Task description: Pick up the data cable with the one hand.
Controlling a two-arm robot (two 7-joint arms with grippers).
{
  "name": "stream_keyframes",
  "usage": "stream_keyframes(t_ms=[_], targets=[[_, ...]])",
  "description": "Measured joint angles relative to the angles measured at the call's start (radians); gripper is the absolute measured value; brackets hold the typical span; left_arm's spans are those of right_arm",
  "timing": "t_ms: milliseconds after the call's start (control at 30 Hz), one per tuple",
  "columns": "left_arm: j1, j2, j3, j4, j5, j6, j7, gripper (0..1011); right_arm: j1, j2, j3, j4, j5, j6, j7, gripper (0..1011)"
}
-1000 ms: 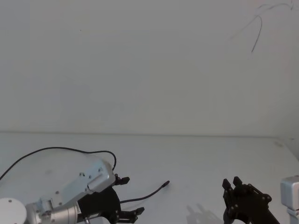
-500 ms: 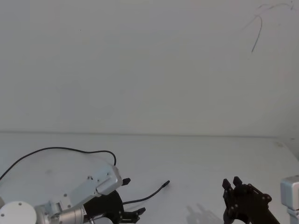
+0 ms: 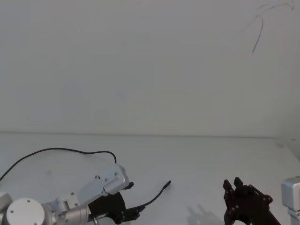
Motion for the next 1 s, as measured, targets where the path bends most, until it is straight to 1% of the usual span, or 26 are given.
stream_keyframes(t_ms=[33,67,133,200,267,333,367,400,433,567,633,667,733,767,833,1000], targets=[[-0.002,-0.001,0.001,0.001,0.003,0.003,0.000,747,0.000,0.000,0.000,0.000,0.000,0.000,0.000,251],[-0.002,-0.001,0.001,0.001,0.003,0.003,0.000,747,0.000,0.000,0.000,0.000,0.000,0.000,0.000,251],[-0.004,-0.003,0.002,0.003,0.006,0.006,0.001,693,0.000,0.000,0.000,0.000,0.000,0.000,0.000,251],[-0.006,-0.005,0.003,0.005,0.009,0.009,0.001,610,0.000,0.000,0.000,0.000,0.000,0.000,0.000,251],[-0.007,-0.006,0.004,0.006,0.011,0.011,0.002,572,0.000,0.000,0.000,0.000,0.000,0.000,0.000,251],[-0.008,-0.007,0.004,0.007,0.012,0.013,0.002,465,0.000,0.000,0.000,0.000,0.000,0.000,0.000,251],[-0.009,-0.007,0.005,0.008,0.014,0.014,0.002,465,0.000,0.000,0.000,0.000,0.000,0.000,0.000,251],[-0.009,-0.008,0.005,0.008,0.014,0.014,0.002,404,0.000,0.000,0.000,0.000,0.000,0.000,0.000,251],[-0.010,-0.008,0.005,0.008,0.015,0.015,0.002,386,0.000,0.000,0.000,0.000,0.000,0.000,0.000,251],[-0.011,-0.009,0.006,0.010,0.017,0.018,0.003,255,0.000,0.000,0.000,0.000,0.000,0.000,0.000,251],[-0.012,-0.010,0.006,0.010,0.018,0.019,0.003,207,0.000,0.000,0.000,0.000,0.000,0.000,0.000,251],[-0.012,-0.010,0.006,0.010,0.019,0.019,0.003,152,0.000,0.000,0.000,0.000,0.000,0.000,0.000,251],[-0.012,-0.010,0.007,0.011,0.019,0.020,0.003,121,0.000,0.000,0.000,0.000,0.000,0.000,0.000,251],[-0.013,-0.010,0.007,0.011,0.019,0.020,0.003,79,0.000,0.000,0.000,0.000,0.000,0.000,0.000,251],[-0.013,-0.010,0.007,0.011,0.020,0.021,0.004,48,0.000,0.000,0.000,0.000,0.000,0.000,0.000,251],[-0.013,-0.011,0.007,0.012,0.021,0.021,0.004,48,0.000,0.000,0.000,0.000,0.000,0.000,0.000,251]])
